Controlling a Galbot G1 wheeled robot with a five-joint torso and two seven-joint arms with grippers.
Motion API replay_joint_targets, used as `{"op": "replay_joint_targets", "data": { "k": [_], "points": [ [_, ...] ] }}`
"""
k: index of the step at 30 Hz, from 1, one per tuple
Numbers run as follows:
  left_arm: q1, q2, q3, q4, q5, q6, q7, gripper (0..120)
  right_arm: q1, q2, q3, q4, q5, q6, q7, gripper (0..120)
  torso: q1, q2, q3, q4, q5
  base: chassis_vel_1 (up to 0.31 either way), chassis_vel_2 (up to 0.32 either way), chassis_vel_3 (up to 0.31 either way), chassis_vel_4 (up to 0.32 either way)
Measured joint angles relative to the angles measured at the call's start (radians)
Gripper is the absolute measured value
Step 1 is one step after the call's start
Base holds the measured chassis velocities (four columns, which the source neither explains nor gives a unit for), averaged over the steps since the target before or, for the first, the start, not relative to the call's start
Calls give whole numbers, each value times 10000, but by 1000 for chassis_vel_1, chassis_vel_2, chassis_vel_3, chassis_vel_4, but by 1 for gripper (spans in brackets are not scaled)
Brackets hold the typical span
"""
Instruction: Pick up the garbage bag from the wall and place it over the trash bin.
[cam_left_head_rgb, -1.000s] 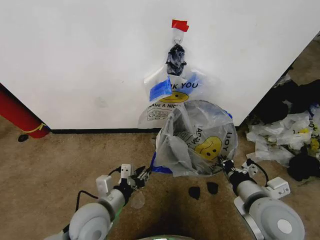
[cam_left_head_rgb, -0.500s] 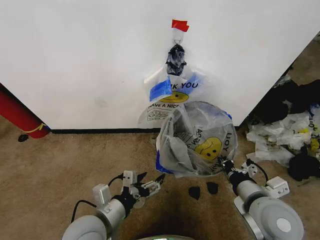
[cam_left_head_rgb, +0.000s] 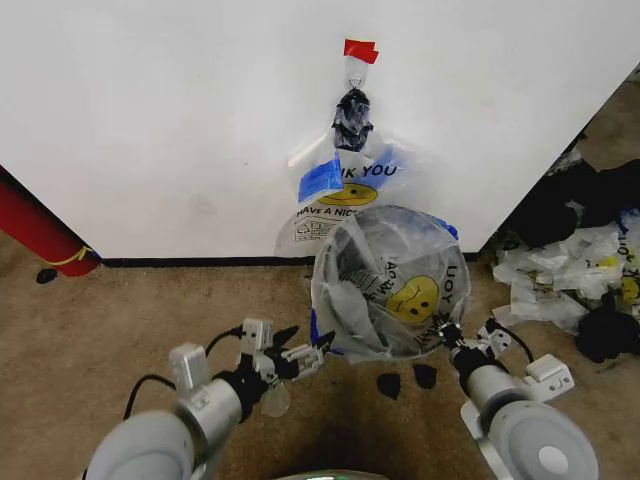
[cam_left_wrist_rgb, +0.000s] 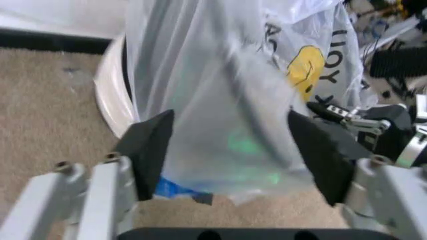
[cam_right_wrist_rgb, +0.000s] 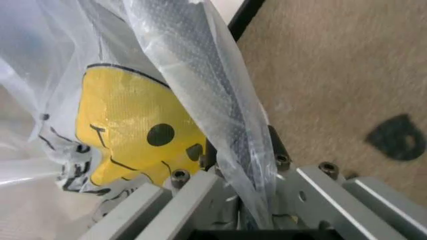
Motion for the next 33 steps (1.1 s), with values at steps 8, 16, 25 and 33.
{"op": "replay_joint_targets", "data": {
  "k": [8, 16, 25, 33],
  "points": [
    [-980, 718, 163, 13, -176, 585, -33, 39, -194, -177, -477, 147, -1015, -133, -411, 0, 1, 0, 0, 5, 1, 0, 0, 0, 0],
    [-2863, 990, 618, 53, -448, 1521, -5, 12, -127, -210, -1707, -109, -2029, -668, -854, 0, 1, 0, 0, 1, 1, 0, 0, 0, 0],
    [-2495, 1338, 210, 57, -823, 1704, -127, 9, -233, -395, -2196, -118, -2243, -922, -871, 0, 1, 0, -1, 5, 2, 0, 0, 0, 0],
    [-2115, 1186, 227, 48, -850, 1792, -96, 9, -566, -879, -1306, 225, -1699, -854, -417, 0, 1, 0, -1, 3, 0, 0, 0, 0, 0]
  ]
}}
